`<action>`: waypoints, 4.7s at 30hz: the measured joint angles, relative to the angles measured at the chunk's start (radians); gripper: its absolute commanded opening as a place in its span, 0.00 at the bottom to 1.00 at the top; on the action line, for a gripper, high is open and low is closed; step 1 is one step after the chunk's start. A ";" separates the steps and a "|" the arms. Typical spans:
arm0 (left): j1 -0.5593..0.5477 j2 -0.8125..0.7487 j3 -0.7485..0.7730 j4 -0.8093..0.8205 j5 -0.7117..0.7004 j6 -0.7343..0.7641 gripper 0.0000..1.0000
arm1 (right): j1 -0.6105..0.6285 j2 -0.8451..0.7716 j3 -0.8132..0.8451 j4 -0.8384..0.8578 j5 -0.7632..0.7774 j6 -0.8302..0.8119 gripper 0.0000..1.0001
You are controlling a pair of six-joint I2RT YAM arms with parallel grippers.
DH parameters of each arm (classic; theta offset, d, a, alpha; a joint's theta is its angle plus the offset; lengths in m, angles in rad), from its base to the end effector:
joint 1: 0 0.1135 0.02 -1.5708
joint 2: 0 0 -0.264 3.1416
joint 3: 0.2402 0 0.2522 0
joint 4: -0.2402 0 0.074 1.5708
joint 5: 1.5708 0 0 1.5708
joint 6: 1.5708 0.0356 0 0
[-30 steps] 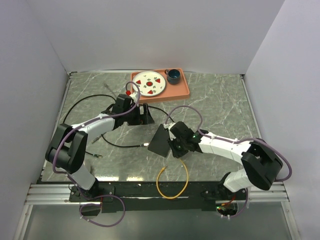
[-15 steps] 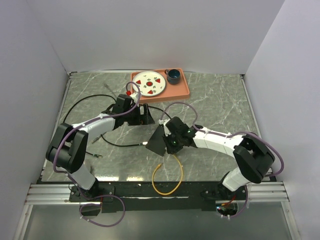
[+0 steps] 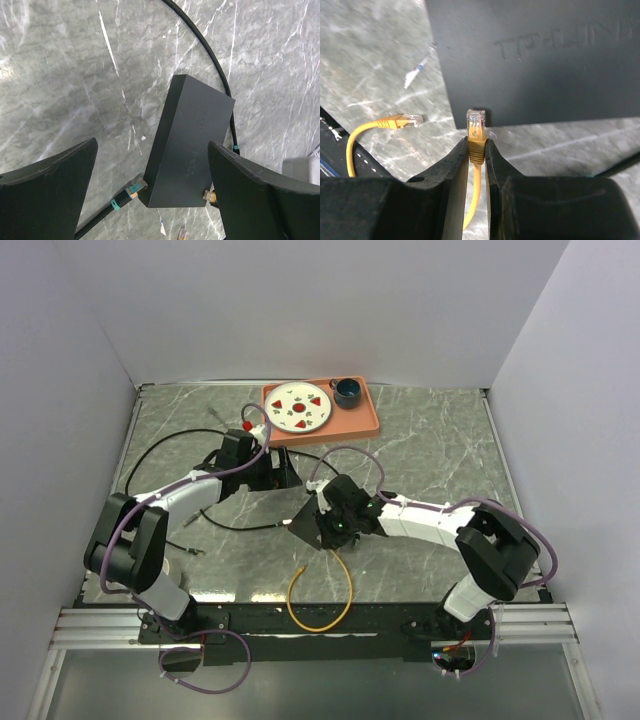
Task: Insert the plug into the switch port
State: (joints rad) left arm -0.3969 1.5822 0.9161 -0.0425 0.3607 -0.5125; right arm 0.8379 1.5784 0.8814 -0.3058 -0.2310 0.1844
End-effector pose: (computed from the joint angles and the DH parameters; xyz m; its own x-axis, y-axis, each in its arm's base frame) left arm 0.3033 -0.1408 0.2035 -0.8216 -0.1531 -0.5491 0.2363 0.7851 -0.5725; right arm 0.1992 0.2335 0.1747 -0.7022 -0.5133 -0.4934 -0.6888 0.6651 0.2884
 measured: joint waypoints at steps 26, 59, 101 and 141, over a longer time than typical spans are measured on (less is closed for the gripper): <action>0.001 0.015 0.000 0.041 0.072 0.022 0.95 | 0.013 -0.189 -0.171 0.066 0.099 0.055 0.00; -0.004 0.151 0.000 0.183 0.272 -0.035 0.80 | 0.017 -0.070 -0.164 0.138 0.097 0.054 0.00; -0.012 0.170 -0.047 0.195 0.298 -0.045 0.64 | 0.055 0.002 -0.065 0.111 0.179 0.053 0.00; -0.040 0.183 -0.103 0.282 0.293 -0.023 0.55 | 0.076 0.047 -0.013 0.071 0.181 0.063 0.00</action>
State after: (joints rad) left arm -0.4374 1.7657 0.8135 0.2390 0.6537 -0.5358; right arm 0.9138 1.6257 0.8688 -0.2344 -0.0498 0.2474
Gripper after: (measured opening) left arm 0.556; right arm 0.228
